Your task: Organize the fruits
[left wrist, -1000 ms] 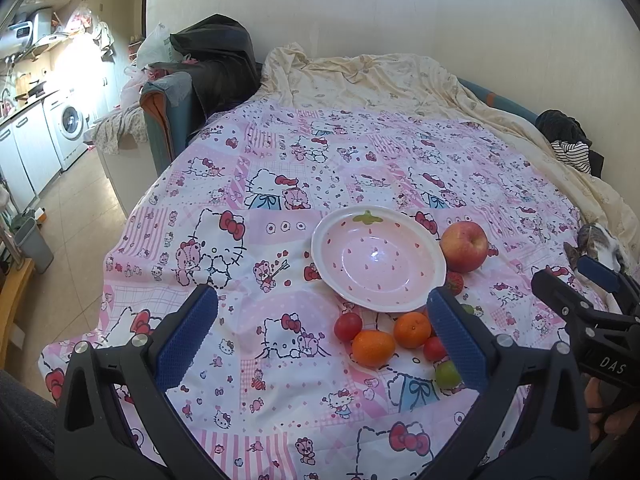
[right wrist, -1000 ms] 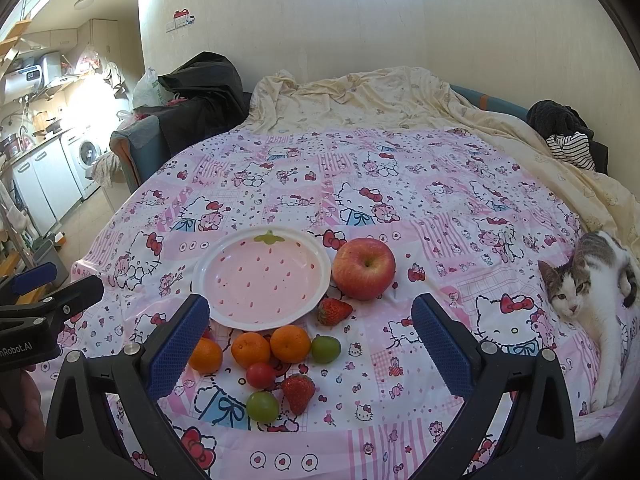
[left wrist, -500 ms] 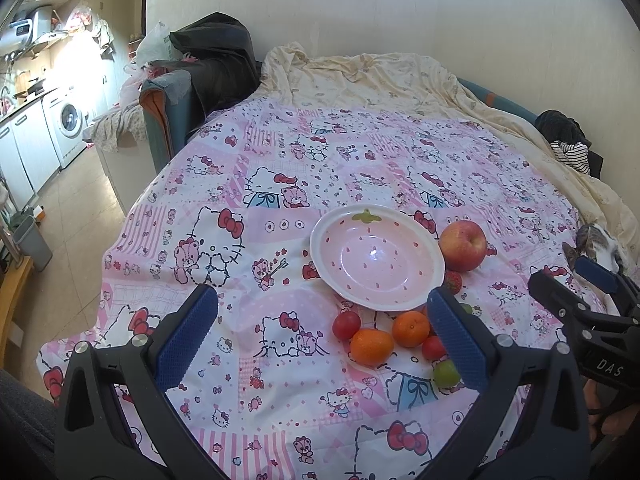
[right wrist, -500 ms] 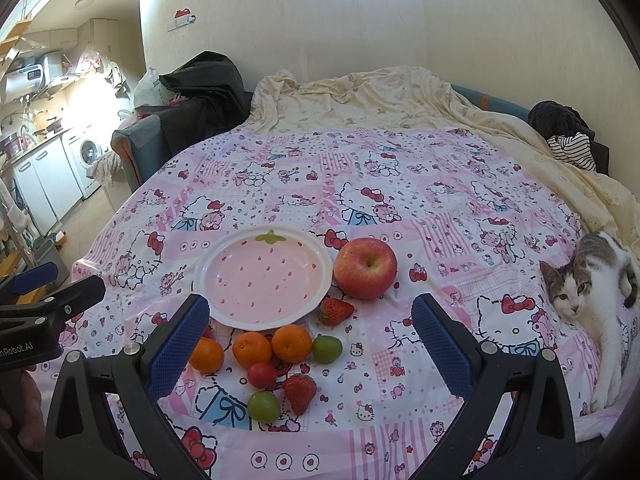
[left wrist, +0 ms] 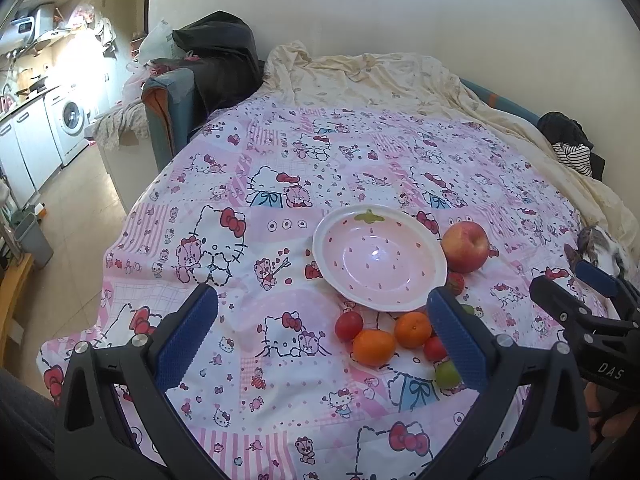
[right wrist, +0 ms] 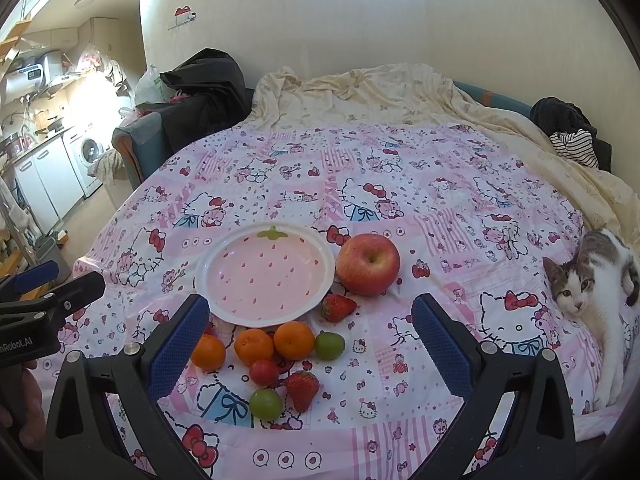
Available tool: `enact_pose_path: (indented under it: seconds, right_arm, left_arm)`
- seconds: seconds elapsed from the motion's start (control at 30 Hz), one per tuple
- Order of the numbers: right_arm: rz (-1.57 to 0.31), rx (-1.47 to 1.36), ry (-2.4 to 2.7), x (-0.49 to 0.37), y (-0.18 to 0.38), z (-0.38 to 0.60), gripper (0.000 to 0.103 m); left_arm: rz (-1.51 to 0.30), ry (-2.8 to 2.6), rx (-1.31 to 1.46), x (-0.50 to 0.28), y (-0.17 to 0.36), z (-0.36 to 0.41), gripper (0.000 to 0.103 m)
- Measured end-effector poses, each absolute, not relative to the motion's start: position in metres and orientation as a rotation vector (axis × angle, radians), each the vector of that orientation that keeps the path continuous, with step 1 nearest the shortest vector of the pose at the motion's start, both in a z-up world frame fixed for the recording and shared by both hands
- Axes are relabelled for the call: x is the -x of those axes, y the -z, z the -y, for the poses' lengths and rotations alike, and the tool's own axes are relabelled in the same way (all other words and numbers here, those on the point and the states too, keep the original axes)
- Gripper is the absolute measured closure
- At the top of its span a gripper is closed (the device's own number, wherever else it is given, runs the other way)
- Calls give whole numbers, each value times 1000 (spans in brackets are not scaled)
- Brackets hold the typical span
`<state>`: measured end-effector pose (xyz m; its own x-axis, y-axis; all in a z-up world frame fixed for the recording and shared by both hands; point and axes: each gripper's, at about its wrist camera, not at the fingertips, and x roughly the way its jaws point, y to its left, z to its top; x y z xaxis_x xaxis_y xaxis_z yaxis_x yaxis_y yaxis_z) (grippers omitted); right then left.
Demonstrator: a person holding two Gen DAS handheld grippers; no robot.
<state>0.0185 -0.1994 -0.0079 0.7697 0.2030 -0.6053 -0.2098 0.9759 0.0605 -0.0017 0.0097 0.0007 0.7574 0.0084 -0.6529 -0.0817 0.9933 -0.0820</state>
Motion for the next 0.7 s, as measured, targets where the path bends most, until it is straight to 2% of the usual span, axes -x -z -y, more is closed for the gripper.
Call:
enact_pose_path:
  seconds: [0.7]
  right_arm:
    - [-718, -11, -236, -25, 17, 199, 0]
  left_arm:
    - [-728, -47, 107, -1, 2, -7, 0]
